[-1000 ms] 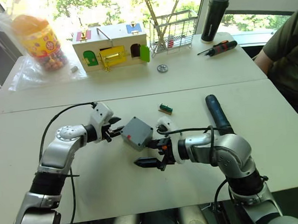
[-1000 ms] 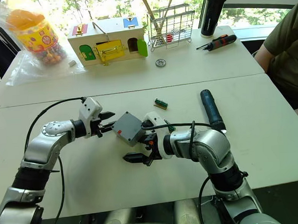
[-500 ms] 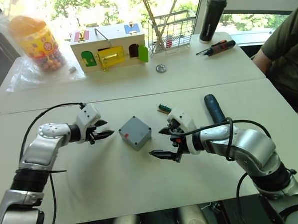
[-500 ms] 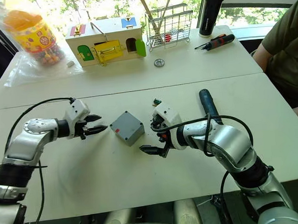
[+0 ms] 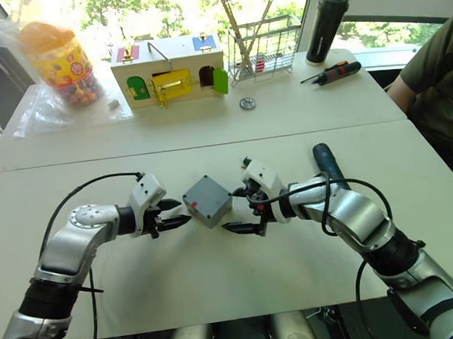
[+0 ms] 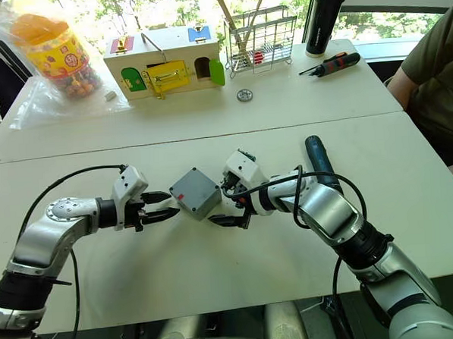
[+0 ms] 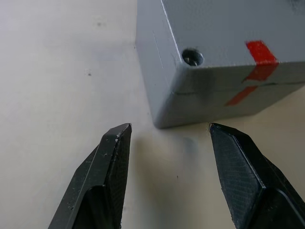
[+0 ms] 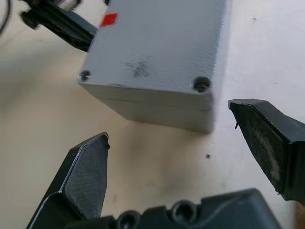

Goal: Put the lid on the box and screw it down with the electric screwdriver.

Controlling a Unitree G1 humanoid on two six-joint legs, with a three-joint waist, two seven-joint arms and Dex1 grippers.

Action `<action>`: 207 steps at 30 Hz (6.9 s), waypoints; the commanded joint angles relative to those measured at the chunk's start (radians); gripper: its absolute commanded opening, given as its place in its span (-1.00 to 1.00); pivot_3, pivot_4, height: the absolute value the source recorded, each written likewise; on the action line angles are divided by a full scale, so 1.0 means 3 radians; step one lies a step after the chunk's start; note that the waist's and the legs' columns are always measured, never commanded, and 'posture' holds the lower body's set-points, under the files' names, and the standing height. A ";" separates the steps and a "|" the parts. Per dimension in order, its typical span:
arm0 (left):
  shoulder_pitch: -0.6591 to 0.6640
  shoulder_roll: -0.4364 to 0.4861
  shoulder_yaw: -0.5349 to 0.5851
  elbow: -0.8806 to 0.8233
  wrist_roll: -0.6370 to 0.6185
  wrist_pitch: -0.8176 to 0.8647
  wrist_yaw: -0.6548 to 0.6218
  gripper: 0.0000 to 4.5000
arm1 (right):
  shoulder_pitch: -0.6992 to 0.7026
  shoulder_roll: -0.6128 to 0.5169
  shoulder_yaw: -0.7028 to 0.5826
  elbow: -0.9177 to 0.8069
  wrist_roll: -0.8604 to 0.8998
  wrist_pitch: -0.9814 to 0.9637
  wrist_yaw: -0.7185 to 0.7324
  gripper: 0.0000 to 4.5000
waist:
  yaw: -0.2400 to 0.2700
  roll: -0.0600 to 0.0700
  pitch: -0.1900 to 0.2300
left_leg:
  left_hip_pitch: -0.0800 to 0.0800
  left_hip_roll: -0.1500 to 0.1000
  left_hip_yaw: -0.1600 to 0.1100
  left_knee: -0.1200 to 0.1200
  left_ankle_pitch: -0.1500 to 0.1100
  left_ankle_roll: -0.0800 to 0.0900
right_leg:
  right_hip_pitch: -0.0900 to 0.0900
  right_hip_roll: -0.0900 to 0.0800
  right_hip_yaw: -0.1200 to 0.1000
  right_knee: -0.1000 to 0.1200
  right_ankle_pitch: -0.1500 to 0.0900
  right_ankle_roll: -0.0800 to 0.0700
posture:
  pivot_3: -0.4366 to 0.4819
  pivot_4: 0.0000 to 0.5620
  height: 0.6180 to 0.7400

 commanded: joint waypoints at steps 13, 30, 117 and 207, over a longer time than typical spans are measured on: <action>-0.0244 -0.0102 -0.0092 0.0230 0.0153 -0.0228 -0.0033 0.19 | 0.0192 0.0218 -0.0104 -0.0406 0.0051 0.0341 -0.0131 0.99 | 0.0006 0.0000 0.0000 | 0.0000 -0.0001 0.0000 0.0001 0.0000 -0.0001 | 0.0000 -0.0001 -0.0001 0.0000 0.0000 0.0000 | -0.05 -0.47 1.00; -0.0846 0.0446 0.0141 -0.0552 -0.0640 0.0610 -0.0582 0.19 | 0.0776 -0.0209 -0.1552 -0.0732 0.0390 0.0349 -0.0365 0.99 | 0.0004 -0.0002 -0.0001 | 0.0001 -0.0004 -0.0001 0.0000 -0.0002 0.0003 | 0.0008 -0.0004 0.0000 -0.0005 0.0000 0.0000 | -0.05 -0.47 1.00; -0.0654 0.0556 -0.0032 -0.0430 -0.0458 0.0432 -0.0351 0.19 | 0.0172 0.0827 -0.0785 0.0099 0.0024 -0.0366 -0.0565 -0.99 | -0.0014 -0.0002 -0.0001 | 0.0008 0.0000 0.0004 -0.0002 0.0000 0.0001 | 0.0004 0.0008 0.0004 0.0004 0.0000 0.0000 | -0.05 -0.47 1.00; -0.0785 -0.0113 -0.0498 -0.0933 -0.0465 0.0109 -0.0239 0.19 | -0.1415 -0.1189 0.1381 0.2582 -0.0698 0.1189 0.1644 -0.20 | 0.0003 -0.0074 -0.0043 | 0.0012 0.0005 0.0001 0.0001 -0.0005 0.0005 | 0.0016 0.0006 0.0001 -0.0010 0.0000 0.0000 | -0.05 -0.47 1.00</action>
